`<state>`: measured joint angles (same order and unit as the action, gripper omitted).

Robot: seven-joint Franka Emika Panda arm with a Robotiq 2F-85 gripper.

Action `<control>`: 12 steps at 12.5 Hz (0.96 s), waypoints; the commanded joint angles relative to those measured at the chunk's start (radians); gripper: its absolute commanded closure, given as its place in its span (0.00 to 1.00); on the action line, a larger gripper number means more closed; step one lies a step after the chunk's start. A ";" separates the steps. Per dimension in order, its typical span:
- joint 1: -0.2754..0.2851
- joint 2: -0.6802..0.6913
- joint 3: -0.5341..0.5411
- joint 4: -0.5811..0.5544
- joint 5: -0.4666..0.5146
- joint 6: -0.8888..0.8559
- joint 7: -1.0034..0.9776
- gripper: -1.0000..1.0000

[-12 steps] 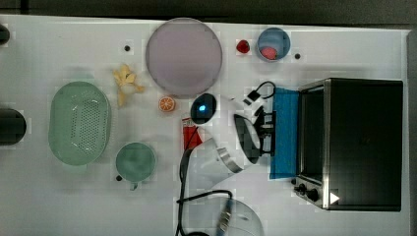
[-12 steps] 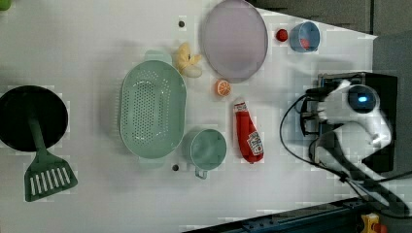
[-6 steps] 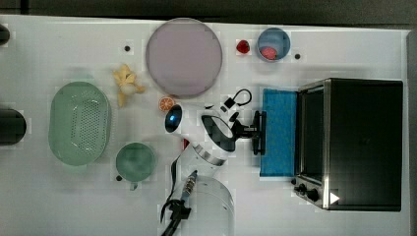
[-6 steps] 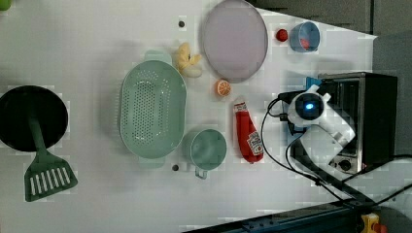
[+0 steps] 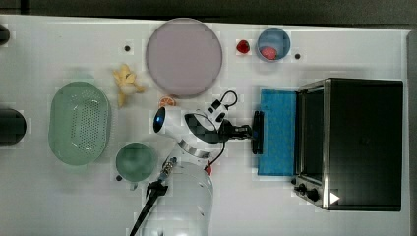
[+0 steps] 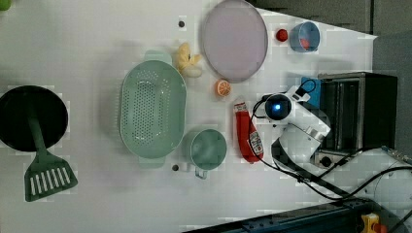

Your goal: Flap open oven.

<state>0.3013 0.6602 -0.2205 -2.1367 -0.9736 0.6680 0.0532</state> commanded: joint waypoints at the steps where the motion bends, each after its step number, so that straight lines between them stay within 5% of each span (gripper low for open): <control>1: 0.004 -0.032 -0.022 0.019 -0.004 0.064 0.075 0.82; 6: -0.005 -0.211 -0.024 0.020 0.193 0.115 0.074 0.82; 12: -0.021 -0.497 -0.027 0.021 0.657 0.030 0.067 0.82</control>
<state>0.2957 0.2009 -0.2480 -2.1367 -0.3320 0.7354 0.0692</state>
